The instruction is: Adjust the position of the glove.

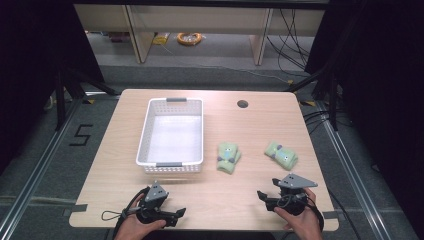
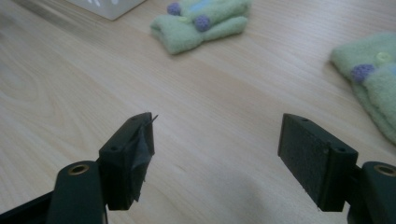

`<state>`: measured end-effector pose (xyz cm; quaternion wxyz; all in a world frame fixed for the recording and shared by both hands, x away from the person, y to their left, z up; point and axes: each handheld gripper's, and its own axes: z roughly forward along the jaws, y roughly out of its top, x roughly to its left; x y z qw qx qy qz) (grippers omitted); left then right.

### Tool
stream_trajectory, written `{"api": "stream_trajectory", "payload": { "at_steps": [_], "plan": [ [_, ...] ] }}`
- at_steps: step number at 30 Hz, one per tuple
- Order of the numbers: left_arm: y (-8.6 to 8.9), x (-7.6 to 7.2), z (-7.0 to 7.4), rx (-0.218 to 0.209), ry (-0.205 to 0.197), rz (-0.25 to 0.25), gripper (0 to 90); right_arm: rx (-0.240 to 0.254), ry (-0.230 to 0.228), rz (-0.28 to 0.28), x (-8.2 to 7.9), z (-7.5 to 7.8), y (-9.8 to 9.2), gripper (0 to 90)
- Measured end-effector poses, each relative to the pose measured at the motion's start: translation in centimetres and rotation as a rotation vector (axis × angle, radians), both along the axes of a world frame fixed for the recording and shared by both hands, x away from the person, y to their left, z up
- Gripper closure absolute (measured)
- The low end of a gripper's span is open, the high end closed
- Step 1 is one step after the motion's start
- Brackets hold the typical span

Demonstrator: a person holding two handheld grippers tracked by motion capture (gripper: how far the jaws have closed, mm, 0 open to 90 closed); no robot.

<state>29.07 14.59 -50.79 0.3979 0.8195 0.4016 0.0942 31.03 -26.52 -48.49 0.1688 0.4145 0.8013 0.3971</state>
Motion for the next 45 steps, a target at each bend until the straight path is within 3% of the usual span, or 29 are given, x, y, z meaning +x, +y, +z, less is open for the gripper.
{"api": "stream_trajectory", "payload": {
  "at_steps": [1, 3, 6, 9, 14, 18, 20, 21, 23, 28, 30, 31, 32, 33, 34, 39, 42, 45],
  "plan": [
    [-0.2, 0.0, -0.1, -0.016, -0.017, 0.025, 16.0, 0.005, -0.012, 0.021, 0.1, 0.0, 0.0, 32.4],
    [-0.1, 0.0, 0.1, -0.015, -0.011, 0.019, 15.9, 0.0, -0.003, 0.021, 0.2, 0.1, 0.1, 33.4],
    [-0.4, 0.0, 0.1, -0.047, -0.011, 0.032, 16.0, 0.02, 0.011, 0.006, 0.1, 0.2, 0.2, 35.5],
    [-0.9, 0.0, 0.4, -0.065, -0.011, 0.024, 16.8, -0.002, -0.022, 0.03, 0.9, 0.7, 0.0, 37.7],
    [-2.3, -0.1, 0.7, -0.055, -0.009, -0.031, 16.8, -0.018, -0.033, 0.043, 2.6, 2.2, 0.1, 41.6],
    [-3.3, -0.1, 0.9, -0.063, -0.024, -0.039, 17.0, -0.021, -0.028, 0.046, 3.6, 2.9, 0.3, 43.7],
    [-4.0, 0.2, 1.2, -0.063, -0.022, -0.055, 17.8, -0.021, -0.008, 0.049, 4.3, 3.5, 0.6, 46.5],
    [-4.4, 0.4, 1.4, -0.06, -0.027, -0.066, 19.4, -0.04, -0.021, 0.08, 5.5, 3.9, 0.8, 47.2],
    [-5.3, 0.9, 1.6, -0.052, -0.045, -0.078, 20.0, -0.034, -0.006, 0.082, 6.0, 4.1, 1.1, 47.8],
    [-6.9, 2.1, 2.4, -0.031, -0.061, -0.111, 22.1, -0.053, 0.025, 0.109, 9.6, 4.5, 2.6, 54.2],
    [-7.3, 2.5, 2.5, -0.04, -0.057, -0.099, 23.5, -0.079, 0.034, 0.129, 11.6, 4.6, 3.5, 56.6],
    [-7.4, 2.7, 2.7, -0.026, -0.054, -0.113, 23.5, -0.079, 0.034, 0.129, 11.6, 4.6, 3.5, 56.6],
    [-7.8, 3.2, 2.8, -0.021, -0.048, -0.114, 24.9, -0.091, 0.054, 0.124, 12.8, 4.5, 4.2, 57.8],
    [-8.0, 3.4, 2.9, -0.025, -0.049, -0.117, 25.6, -0.091, 0.038, 0.125, 13.4, 4.2, 4.6, 57.9],
    [-8.3, 3.8, 3.1, -0.027, -0.033, -0.126, 26.6, -0.115, 0.053, 0.138, 13.8, 4.4, 4.7, 58.3],
    [-9.7, 5.2, 3.2, -0.018, -0.029, -0.141, 29.4, -0.149, 0.11, 0.135, 15.8, 3.9, 6.4, 59.4],
    [-11.2, 6.7, 3.0, -0.031, -0.013, -0.119, 30.6, -0.167, 0.126, 0.134, 16.8, 3.5, 7.3, 60.0],
    [-11.9, 7.3, 3.1, -0.038, -0.012, -0.107, 30.5, -0.175, 0.143, 0.145, 17.5, 3.4, 7.6, 61.0]
  ]
}}
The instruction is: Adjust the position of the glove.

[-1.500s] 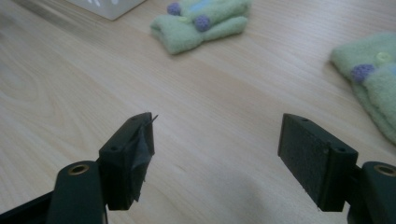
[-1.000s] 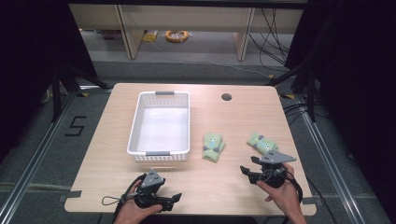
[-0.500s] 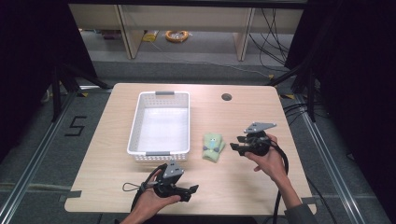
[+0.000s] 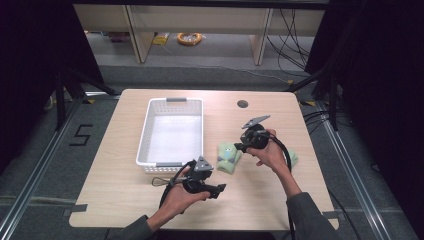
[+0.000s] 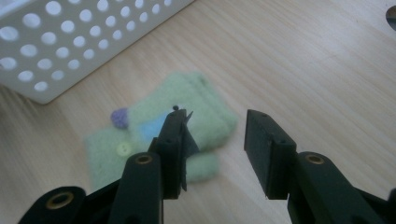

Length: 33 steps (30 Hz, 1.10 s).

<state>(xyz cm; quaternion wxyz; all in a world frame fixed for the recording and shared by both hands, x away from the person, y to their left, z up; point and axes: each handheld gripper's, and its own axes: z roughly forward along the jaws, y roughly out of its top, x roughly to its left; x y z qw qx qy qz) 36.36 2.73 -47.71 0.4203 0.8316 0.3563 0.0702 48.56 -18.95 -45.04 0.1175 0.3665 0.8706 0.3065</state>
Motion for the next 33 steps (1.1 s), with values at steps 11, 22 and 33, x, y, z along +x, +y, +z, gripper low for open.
{"api": "stream_trajectory", "payload": {
  "at_steps": [11, 22, 33],
  "plan": [
    [-4.1, 2.5, -1.1, 0.066, -0.032, 0.013, 38.8, -0.007, 0.072, -0.006, 2.4, -1.4, 1.6, 66.1],
    [-5.5, 4.3, -1.7, 0.164, -0.077, 0.073, 41.5, -0.018, 0.114, -0.003, 3.2, -1.9, 2.3, 65.2],
    [-4.6, 5.0, -2.3, 0.193, -0.075, 0.077, 61.4, -0.081, 0.166, 0.029, 3.0, -2.8, 2.0, 71.1]
  ]
}}
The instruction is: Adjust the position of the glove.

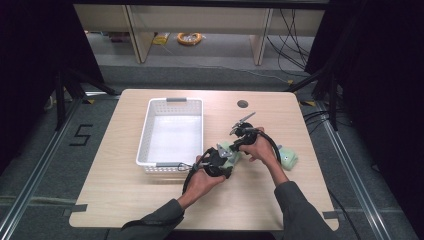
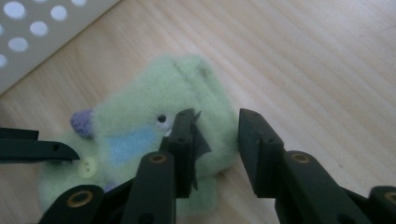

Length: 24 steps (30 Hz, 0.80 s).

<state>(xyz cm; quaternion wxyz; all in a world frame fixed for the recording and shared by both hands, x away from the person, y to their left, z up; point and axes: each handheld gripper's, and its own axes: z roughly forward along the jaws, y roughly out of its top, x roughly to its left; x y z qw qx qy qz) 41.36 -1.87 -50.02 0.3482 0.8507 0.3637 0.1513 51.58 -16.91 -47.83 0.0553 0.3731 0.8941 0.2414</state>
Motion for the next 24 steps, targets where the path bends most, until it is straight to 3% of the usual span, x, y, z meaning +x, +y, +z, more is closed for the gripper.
{"api": "stream_trajectory", "payload": {
  "at_steps": [1, 2, 3, 6, 10, 13, 15, 17, 21, 22, 23, 24],
  "plan": [
    [0.0, 0.0, 0.0, 0.008, -0.008, 0.0, 65.2, 0.001, 0.004, 0.003, 0.0, 0.0, -0.1, 73.1],
    [0.1, 0.0, 0.0, 0.012, -0.015, -0.006, 69.2, -0.001, -0.027, 0.023, 0.1, -0.1, -0.2, 75.9],
    [0.2, 0.1, 0.0, 0.016, -0.017, -0.007, 72.9, -0.007, 0.005, -0.009, -0.1, 0.0, -0.1, 78.9],
    [0.5, 0.2, 0.0, 0.0, -0.026, -0.012, 81.1, 0.006, 0.011, 0.007, -0.3, 0.2, -0.2, 86.4],
    [0.8, 0.0, 0.2, 0.008, -0.023, -0.027, 82.8, 0.013, 0.012, 0.007, -0.7, 0.5, -0.4, 87.8],
    [1.3, -0.2, 0.6, -0.01, -0.017, -0.044, 83.4, 0.023, -0.023, 0.03, -1.1, 0.9, -0.8, 88.2],
    [1.6, -0.6, 1.1, 0.0, -0.032, -0.066, 83.4, 0.027, -0.039, 0.038, -1.6, 1.4, -1.1, 88.5],
    [2.1, -1.3, 1.9, 0.001, -0.051, -0.107, 83.4, 0.055, -0.029, 0.013, -2.8, 2.4, -1.7, 88.6],
    [2.5, -2.0, 2.6, -0.014, -0.07, -0.137, 83.3, 0.092, -0.029, -0.001, -4.6, 3.6, -2.3, 88.7],
    [2.6, -2.4, 2.9, -0.006, -0.078, -0.153, 83.2, 0.109, -0.067, 0.021, -5.8, 4.1, -2.7, 88.7],
    [2.7, -2.7, 3.1, -0.013, -0.081, -0.16, 83.2, 0.109, -0.067, 0.021, -5.8, 4.1, -2.7, 88.7],
    [2.9, -3.1, 3.3, -0.007, -0.091, -0.176, 83.1, 0.137, -0.059, -0.045, -7.6, 4.5, -2.9, 88.7]
  ]
}}
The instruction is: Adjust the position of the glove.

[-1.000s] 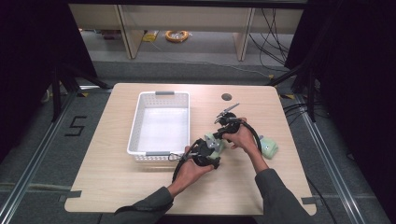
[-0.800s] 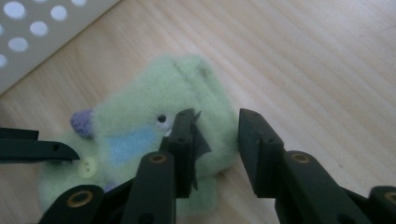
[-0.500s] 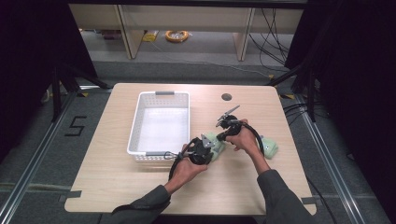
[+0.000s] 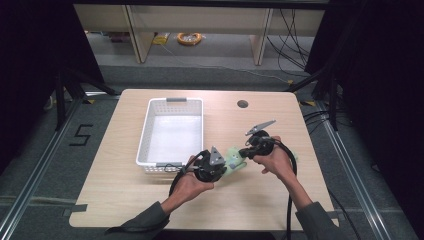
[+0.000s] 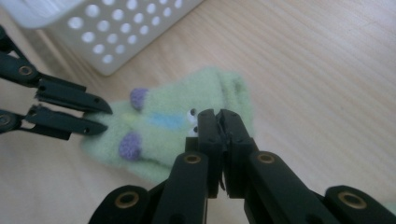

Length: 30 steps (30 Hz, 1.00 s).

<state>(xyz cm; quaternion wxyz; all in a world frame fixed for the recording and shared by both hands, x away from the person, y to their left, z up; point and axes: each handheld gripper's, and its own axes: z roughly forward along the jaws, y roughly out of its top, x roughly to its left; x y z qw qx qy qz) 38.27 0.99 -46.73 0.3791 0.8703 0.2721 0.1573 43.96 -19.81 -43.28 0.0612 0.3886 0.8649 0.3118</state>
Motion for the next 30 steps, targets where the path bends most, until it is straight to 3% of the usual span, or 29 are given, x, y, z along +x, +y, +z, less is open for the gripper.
{"api": "stream_trajectory", "payload": {
  "at_steps": [1, 2, 3, 4, 5, 6, 7, 9, 13, 16, 21, 24, 27, 30],
  "plan": [
    [0.1, -0.5, 0.1, -0.008, 0.003, -0.011, 83.1, 0.0, 0.0, 0.0, 0.0, 0.0, 0.0, 88.7],
    [0.2, -1.0, 0.2, -0.002, 0.006, -0.025, 83.1, 0.016, -0.039, 0.029, -0.6, 0.0, -0.5, 88.7],
    [0.3, -1.4, 0.1, 0.011, -0.003, -0.036, 83.1, 0.043, -0.037, 0.043, -2.3, 0.2, -0.9, 88.7],
    [0.3, -2.1, -0.1, 0.012, 0.003, -0.059, 83.1, 0.043, -0.037, 0.043, -2.3, 0.2, -0.9, 88.7],
    [0.3, -2.7, -0.3, 0.028, 0.004, -0.084, 83.0, 0.051, -0.052, 0.053, -4.1, -0.3, -1.1, 88.7],
    [0.3, -3.3, -0.5, 0.038, 0.008, -0.107, 82.9, 0.054, -0.062, 0.062, -4.9, -0.7, -1.1, 88.7],
    [0.2, -3.9, -0.8, 0.049, 0.014, -0.127, 82.9, 0.054, -0.062, 0.062, -4.9, -0.7, -1.1, 88.7],
    [0.0, -5.1, -1.4, 0.066, 0.04, -0.184, 82.8, 0.054, -0.037, 0.071, -7.4, -1.3, -0.9, 88.7],
    [0.1, -5.7, -1.7, 0.089, 0.034, -0.193, 82.9, 0.053, -0.033, 0.081, -8.6, -2.2, -1.3, 88.6],
    [0.4, -6.1, -2.2, 0.064, 0.051, -0.186, 82.8, 0.062, -0.027, 0.074, -9.6, -3.1, -1.8, 88.6],
    [0.9, -6.1, -2.2, 0.062, 0.016, -0.186, 82.7, 0.063, -0.02, 0.064, -10.8, -4.1, -1.6, 88.4],
    [1.3, -5.9, -2.4, 0.036, 0.036, -0.176, 82.5, 0.052, 0.0, 0.061, -11.4, -4.7, -1.4, 88.4],
    [1.5, -5.9, -2.3, 0.049, 0.026, -0.18, 82.1, 0.059, -0.003, 0.06, -11.7, -5.1, -1.3, 88.3],
    [1.5, -5.8, -2.5, 0.063, 0.033, -0.2, 80.8, 0.036, 0.008, 0.059, -11.9, -5.2, -1.2, 88.3]
  ]
}}
